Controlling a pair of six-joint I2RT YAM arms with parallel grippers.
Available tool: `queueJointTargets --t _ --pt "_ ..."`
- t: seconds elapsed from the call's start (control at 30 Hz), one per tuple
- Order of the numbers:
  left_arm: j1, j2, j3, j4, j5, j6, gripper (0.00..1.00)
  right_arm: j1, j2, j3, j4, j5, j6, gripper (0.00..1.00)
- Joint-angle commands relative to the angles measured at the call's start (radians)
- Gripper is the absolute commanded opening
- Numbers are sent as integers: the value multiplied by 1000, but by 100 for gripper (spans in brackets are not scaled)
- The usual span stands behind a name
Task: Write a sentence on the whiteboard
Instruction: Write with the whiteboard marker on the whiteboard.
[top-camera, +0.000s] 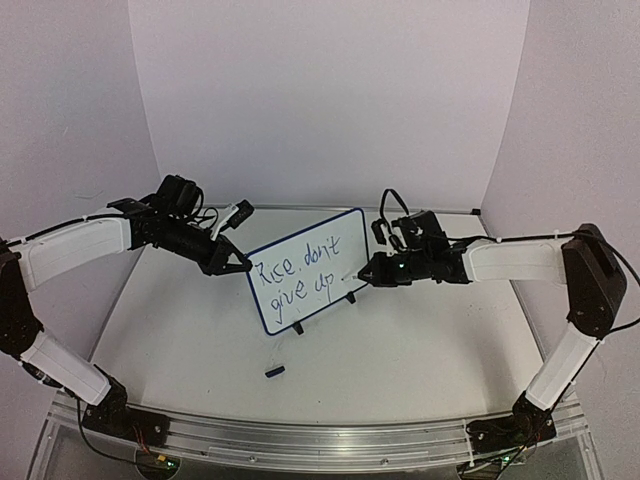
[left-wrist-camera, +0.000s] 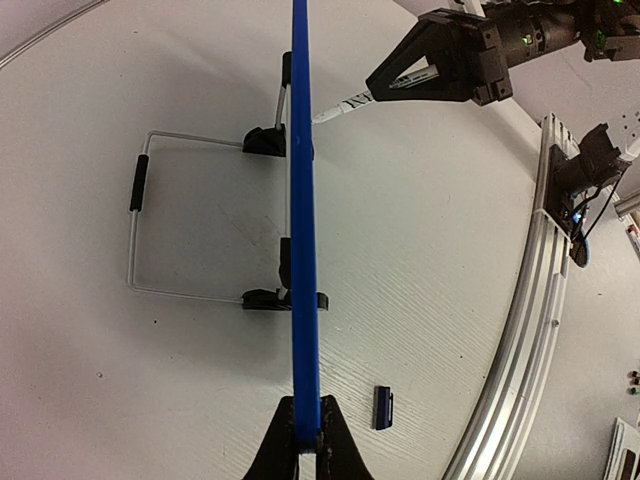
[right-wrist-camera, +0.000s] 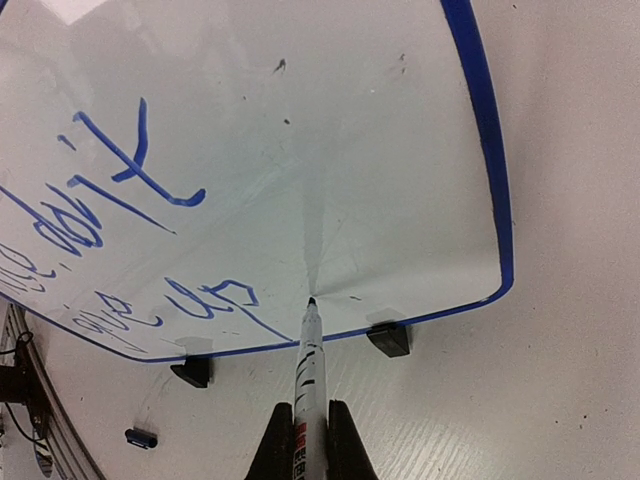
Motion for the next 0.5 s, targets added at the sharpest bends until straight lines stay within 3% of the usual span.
queueJointTargets --t 0.0,0.47 --pt "-14 28 13 -34 -5 2 0 -1 13 32 24 18 -7 0" --pt "-14 27 14 -34 -6 3 0 0 21 35 30 24 -8 0"
